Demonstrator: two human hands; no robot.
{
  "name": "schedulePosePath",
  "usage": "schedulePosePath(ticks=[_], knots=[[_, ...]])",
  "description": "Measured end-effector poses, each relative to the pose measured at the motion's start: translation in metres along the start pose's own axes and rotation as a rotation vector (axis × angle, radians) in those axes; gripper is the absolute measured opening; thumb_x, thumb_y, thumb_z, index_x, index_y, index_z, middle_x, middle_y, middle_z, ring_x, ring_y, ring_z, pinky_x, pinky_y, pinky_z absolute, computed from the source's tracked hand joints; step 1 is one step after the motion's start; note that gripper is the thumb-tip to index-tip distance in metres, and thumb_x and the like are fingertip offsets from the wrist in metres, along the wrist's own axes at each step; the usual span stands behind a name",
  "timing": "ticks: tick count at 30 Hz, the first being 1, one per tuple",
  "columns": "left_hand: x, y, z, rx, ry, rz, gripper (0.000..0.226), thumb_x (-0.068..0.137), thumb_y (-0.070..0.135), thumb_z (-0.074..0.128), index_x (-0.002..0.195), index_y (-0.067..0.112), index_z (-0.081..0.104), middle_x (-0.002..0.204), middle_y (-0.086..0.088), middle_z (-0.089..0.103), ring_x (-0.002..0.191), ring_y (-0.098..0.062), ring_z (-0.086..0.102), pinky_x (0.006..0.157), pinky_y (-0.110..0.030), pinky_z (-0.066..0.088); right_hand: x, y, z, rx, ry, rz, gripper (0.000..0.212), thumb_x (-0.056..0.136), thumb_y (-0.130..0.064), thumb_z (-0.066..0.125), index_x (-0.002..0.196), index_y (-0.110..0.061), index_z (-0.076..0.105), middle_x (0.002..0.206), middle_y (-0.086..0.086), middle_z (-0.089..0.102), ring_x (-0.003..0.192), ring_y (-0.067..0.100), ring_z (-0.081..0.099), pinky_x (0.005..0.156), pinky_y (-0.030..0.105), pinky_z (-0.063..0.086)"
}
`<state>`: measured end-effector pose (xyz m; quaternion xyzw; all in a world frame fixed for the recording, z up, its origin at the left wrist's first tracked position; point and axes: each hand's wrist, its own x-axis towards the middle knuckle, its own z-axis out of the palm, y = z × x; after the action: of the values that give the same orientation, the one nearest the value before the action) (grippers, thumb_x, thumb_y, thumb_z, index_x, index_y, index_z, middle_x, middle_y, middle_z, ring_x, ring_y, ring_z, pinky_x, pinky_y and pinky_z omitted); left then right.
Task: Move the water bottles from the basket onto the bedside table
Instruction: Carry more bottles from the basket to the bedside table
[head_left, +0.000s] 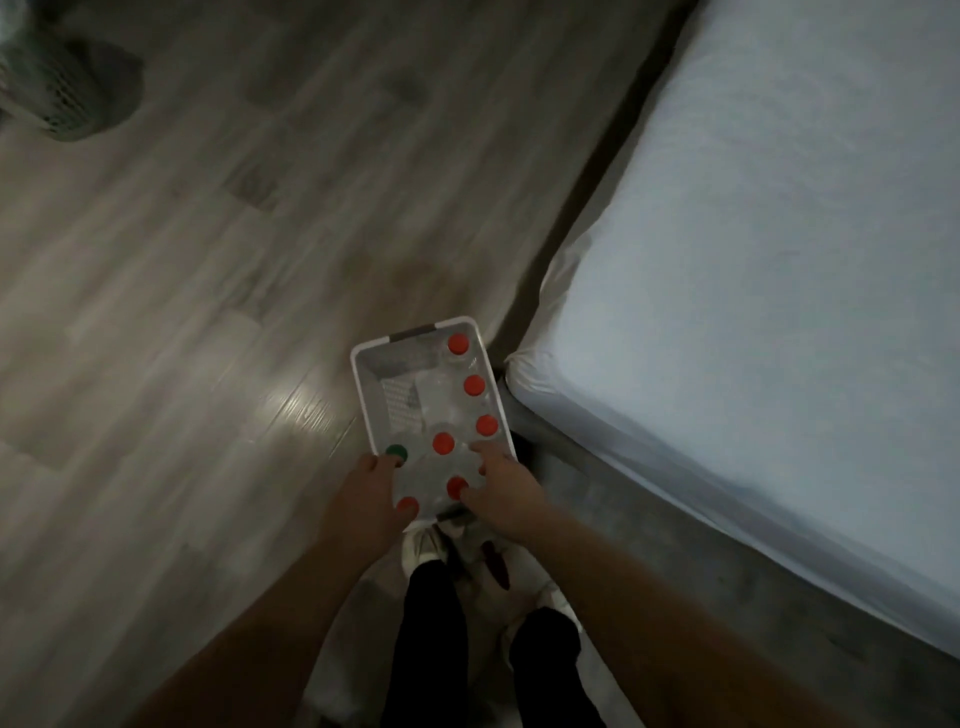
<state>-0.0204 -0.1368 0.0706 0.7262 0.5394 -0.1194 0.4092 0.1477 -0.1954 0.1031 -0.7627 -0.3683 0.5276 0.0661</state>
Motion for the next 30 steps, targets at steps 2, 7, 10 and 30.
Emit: schedulePosePath(ticks=[2,7,10,30], knots=[[0.018,-0.009,0.009,-0.005,-0.004,0.002,0.062,0.075,0.031,0.073,0.129,0.016,0.045,0.125,-0.008,0.047,0.105,-0.021,0.053,0.082,-0.027,0.044,0.025,0.008,0.014,-0.012,0.011,0.001,0.049,0.091,-0.026,0.054,0.136,-0.019,0.037,0.136,0.007,0.049,0.125,0.027,0.048,0.106,0.040,0.040],[0.056,-0.026,0.027,0.063,0.064,-0.007,0.062,0.081,0.035,0.067,0.134,0.018,0.039,0.129,-0.007,0.045,0.106,-0.020,0.054,0.079,-0.023,0.041,0.078,0.022,0.043,-0.087,0.063,-0.032,0.043,0.094,-0.027,0.050,0.135,-0.017,0.042,0.133,0.005,0.052,0.123,0.022,0.049,0.105,0.031,0.035],[0.071,-0.032,0.035,0.115,0.041,-0.007,0.057,0.086,0.037,0.061,0.135,0.019,0.039,0.123,-0.007,0.051,0.106,-0.021,0.055,0.081,-0.025,0.042,0.096,0.024,0.055,-0.136,0.037,-0.068,0.051,0.092,-0.026,0.052,0.140,-0.020,0.034,0.133,0.007,0.051,0.120,0.024,0.051,0.104,0.034,0.039],[0.101,-0.044,0.025,0.313,0.069,0.084,0.035,0.086,0.044,0.052,0.114,0.024,0.056,0.086,-0.002,0.066,0.073,-0.019,0.062,0.054,-0.024,0.040,0.116,0.014,0.062,-0.219,0.203,-0.078,0.038,0.092,-0.031,0.050,0.128,-0.020,0.050,0.100,0.005,0.068,0.091,0.021,0.063,0.078,0.030,0.046]])
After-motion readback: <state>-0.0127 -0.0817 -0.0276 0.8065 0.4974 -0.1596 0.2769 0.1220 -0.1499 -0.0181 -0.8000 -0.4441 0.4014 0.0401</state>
